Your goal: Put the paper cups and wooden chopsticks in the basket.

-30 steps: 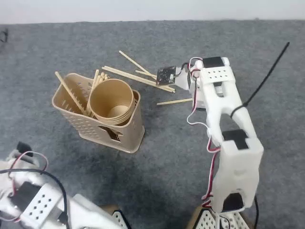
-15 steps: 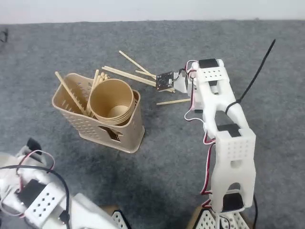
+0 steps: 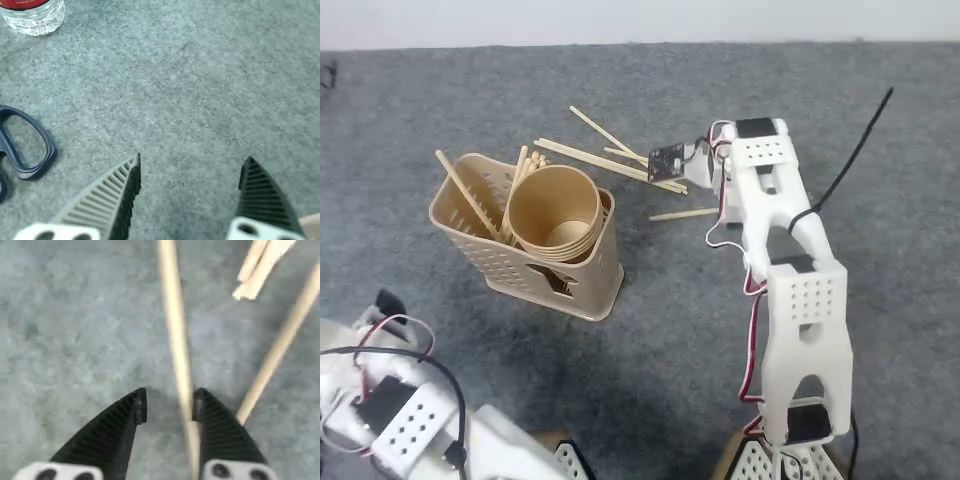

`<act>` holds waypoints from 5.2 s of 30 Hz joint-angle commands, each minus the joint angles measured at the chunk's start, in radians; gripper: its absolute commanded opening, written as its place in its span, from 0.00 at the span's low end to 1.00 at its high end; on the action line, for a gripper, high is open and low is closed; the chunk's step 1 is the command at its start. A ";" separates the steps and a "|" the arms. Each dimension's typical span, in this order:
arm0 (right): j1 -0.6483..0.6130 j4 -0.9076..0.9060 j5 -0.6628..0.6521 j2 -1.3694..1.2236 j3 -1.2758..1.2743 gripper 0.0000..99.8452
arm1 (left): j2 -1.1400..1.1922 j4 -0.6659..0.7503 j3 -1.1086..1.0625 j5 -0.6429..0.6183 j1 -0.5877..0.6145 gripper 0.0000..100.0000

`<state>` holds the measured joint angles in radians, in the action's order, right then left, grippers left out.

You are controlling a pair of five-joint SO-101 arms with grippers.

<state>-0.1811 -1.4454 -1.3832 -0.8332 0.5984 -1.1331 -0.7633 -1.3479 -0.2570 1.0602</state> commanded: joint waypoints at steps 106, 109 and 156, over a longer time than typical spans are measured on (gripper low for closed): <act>-0.633 -0.153 0.841 1.260 -0.117 0.01 | -0.331 -0.114 0.634 -0.669 -1.252 0.04; -0.633 -0.154 0.841 1.260 -0.117 0.01 | -0.333 -0.091 0.630 -0.624 -1.252 0.04; -0.654 -0.153 0.838 1.264 -0.117 0.01 | -0.334 -0.117 0.653 -0.623 -1.260 0.10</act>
<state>-0.8163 -1.5973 -0.5347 0.4143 0.4664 -1.4645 -0.8738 -0.7234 -0.8861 -0.1918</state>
